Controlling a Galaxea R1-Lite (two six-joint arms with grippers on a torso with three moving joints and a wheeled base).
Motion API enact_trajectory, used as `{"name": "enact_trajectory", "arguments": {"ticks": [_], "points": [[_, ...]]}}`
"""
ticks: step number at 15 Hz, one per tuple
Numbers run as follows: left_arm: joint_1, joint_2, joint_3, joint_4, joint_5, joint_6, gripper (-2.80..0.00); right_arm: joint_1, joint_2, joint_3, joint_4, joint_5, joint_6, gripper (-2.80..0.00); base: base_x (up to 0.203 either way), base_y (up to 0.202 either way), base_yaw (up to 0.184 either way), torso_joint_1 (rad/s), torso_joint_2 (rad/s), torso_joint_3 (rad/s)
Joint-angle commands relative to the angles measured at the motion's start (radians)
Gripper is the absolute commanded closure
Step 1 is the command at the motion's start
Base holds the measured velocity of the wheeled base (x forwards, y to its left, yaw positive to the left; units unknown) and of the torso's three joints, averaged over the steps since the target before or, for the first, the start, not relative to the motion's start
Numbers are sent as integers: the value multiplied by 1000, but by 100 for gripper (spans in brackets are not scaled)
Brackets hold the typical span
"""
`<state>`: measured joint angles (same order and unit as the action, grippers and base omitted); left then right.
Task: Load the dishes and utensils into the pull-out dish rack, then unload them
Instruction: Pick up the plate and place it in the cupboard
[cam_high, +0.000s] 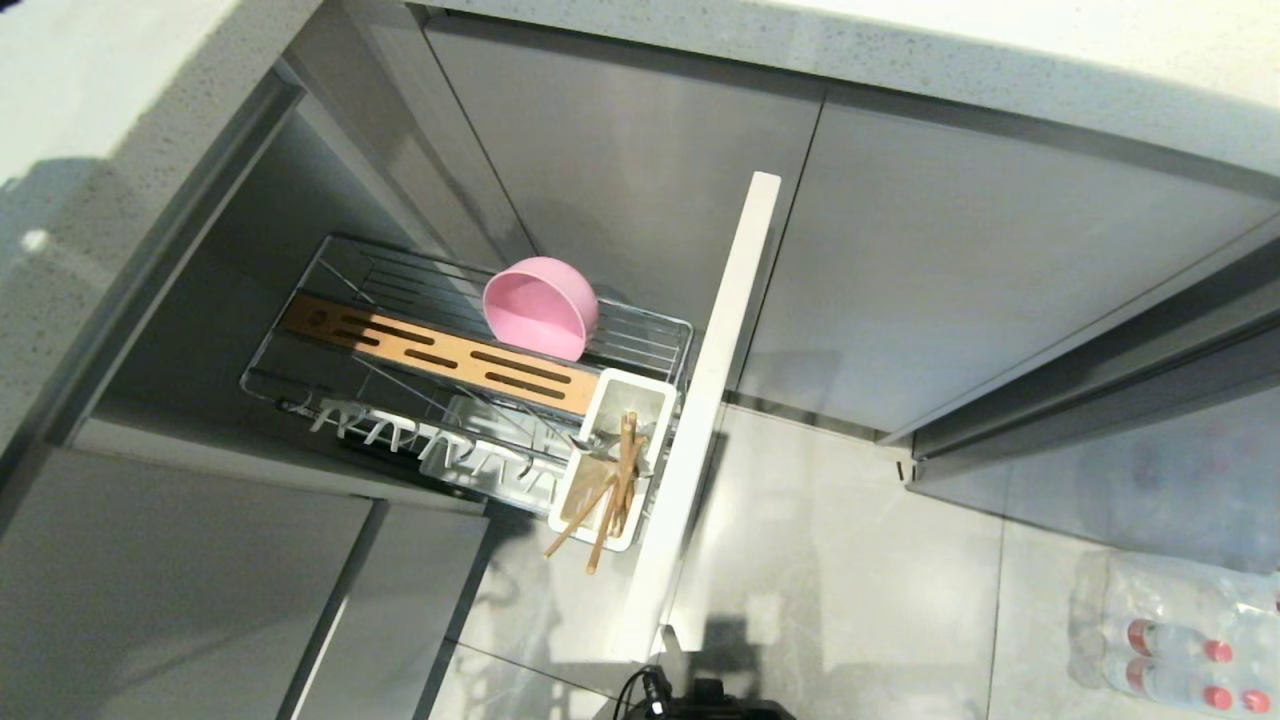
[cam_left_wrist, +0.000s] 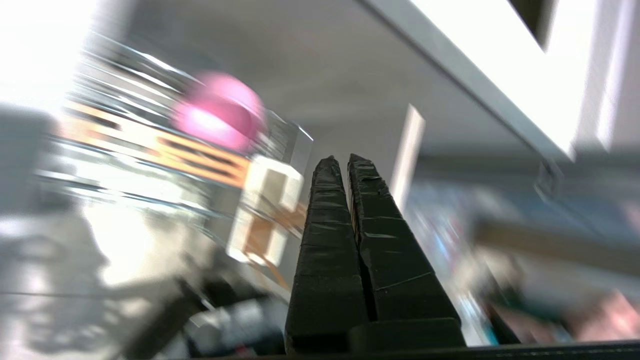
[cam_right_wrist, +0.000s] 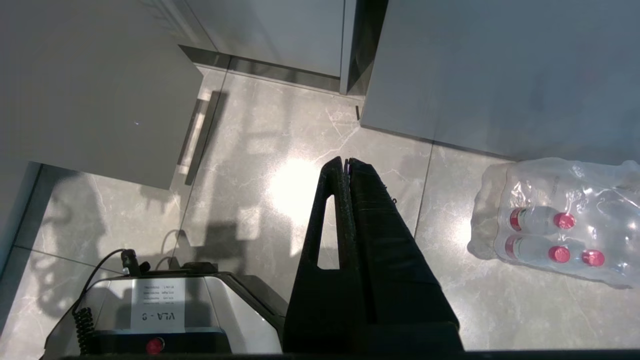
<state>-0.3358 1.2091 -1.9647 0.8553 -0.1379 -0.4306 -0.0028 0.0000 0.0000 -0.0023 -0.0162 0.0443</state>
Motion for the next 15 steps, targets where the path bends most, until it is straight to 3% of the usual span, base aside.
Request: {"name": "enact_trajectory", "arguments": {"ticks": [1, 4, 6, 7, 9, 12, 15], "points": [[107, -67, 0, 1, 2, 4, 0, 0, 2, 0, 0, 0, 0, 0, 0, 0, 0, 0, 0, 0], [321, -107, 19, 0, 6, 44, 0, 0, 0, 0, -1, 1, 0, 0, 0, 0, 0, 0, 0, 0], [419, -119, 25, -1, 47, 154, 0, 0, 2, 0, -1, 1, 0, 0, 0, 0, 0, 0, 0, 0], [460, -120, 26, -2, 114, 234, 0, 0, 0, 0, 0, 1, 0, 0, 0, 0, 0, 0, 0, 0], [525, -117, 42, -2, 222, 372, 0, 0, 0, 0, -1, -1, 0, 0, 0, 0, 0, 0, 0, 0], [647, -97, 118, -1, 270, 532, 0, 0, 0, 0, 0, 1, 1, 0, 0, 0, 0, 0, 0, 0], [681, -56, 159, -1, 279, 592, 0, 0, 0, 0, 1, 1, 0, 0, 0, 0, 0, 0, 0, 0]]}}
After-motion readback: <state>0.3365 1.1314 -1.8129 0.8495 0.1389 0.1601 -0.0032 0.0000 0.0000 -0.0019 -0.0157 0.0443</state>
